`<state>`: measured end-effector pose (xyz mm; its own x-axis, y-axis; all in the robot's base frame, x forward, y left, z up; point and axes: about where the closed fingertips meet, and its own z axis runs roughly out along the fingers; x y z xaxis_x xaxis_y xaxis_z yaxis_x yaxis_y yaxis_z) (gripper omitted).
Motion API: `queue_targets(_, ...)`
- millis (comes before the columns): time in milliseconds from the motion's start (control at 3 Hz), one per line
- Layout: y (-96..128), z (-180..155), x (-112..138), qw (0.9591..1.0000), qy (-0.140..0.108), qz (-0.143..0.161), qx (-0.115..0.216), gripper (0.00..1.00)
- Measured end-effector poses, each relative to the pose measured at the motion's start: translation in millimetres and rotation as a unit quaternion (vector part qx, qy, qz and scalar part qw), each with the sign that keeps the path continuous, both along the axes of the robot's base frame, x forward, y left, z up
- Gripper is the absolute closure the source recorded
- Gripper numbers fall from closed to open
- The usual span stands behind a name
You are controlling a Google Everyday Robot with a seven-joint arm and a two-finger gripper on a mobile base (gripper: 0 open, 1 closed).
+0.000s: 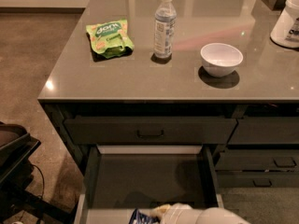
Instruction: Pick rxbar blueberry from middle drawer and place on counter
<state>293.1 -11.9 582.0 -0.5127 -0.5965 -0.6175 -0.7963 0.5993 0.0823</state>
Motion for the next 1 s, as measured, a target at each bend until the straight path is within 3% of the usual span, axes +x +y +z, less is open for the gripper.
queue_targets(333,-15,90,38,0.9919,-0.104,0.050,-0.054,1.00)
queue_targets(667,-19,193,58,0.9709,-0.191,0.093,-0.111,1.00)
queue_targets(1000,-4,218,51,0.9660,-0.196,0.122,-0.117,1.00)
